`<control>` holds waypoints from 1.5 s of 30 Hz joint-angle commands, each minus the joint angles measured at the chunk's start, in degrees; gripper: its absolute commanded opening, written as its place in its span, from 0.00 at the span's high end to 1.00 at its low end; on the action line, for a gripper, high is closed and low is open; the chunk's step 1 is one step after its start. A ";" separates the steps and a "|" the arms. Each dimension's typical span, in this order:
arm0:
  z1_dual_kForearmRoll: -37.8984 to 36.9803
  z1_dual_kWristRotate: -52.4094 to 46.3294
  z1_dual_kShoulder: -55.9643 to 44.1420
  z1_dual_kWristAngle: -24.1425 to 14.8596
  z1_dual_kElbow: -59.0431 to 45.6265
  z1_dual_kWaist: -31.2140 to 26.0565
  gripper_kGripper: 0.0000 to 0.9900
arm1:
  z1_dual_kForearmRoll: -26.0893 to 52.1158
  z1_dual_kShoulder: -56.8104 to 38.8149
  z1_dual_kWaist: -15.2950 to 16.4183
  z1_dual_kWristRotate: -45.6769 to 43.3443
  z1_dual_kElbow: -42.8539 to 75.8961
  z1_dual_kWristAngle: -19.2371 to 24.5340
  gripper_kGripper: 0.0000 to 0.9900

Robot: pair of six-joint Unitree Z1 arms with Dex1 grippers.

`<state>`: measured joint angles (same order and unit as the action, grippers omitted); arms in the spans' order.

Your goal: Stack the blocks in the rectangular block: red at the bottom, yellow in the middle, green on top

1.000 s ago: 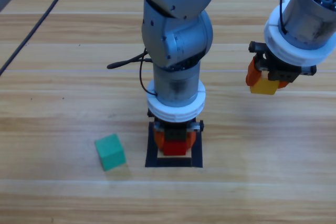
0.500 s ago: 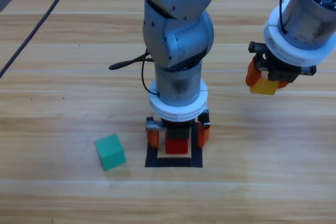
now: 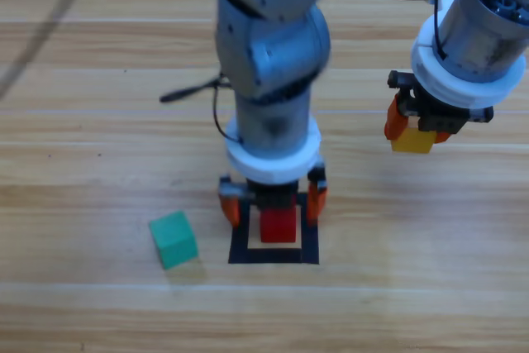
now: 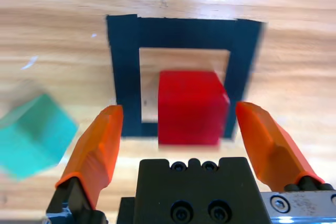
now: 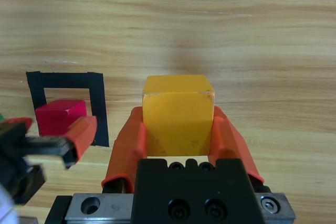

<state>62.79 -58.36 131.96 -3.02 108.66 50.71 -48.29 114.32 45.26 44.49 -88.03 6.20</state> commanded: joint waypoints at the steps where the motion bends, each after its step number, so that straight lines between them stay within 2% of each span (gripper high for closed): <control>1: 1.81 -2.54 -14.89 -1.81 -0.56 1.32 0.04 | -0.75 4.42 0.88 0.16 -0.56 -1.10 0.91; 7: 4.97 -4.13 -24.30 -3.84 -2.75 1.23 0.04 | -0.84 4.42 4.31 0.78 -1.18 -1.01 0.91; 15: 4.80 -7.82 -38.36 -7.09 -19.19 1.32 0.04 | -3.92 7.85 11.69 4.65 -6.63 -0.40 0.91; 21: 1.20 -7.12 -45.39 -8.58 -29.91 1.32 0.04 | -7.70 13.30 14.16 6.58 -14.36 -0.31 0.91; 34: 0.40 -6.68 -46.44 -8.67 -32.64 1.32 0.02 | -12.97 21.38 14.95 7.63 -25.35 -0.22 0.91; 45: -2.76 -6.06 -46.62 -7.79 -35.89 1.32 0.03 | -13.41 23.23 15.21 7.46 -27.10 -0.48 0.91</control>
<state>61.22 -65.41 86.22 -11.13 74.60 51.01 -60.99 133.85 58.72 51.93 -114.82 5.98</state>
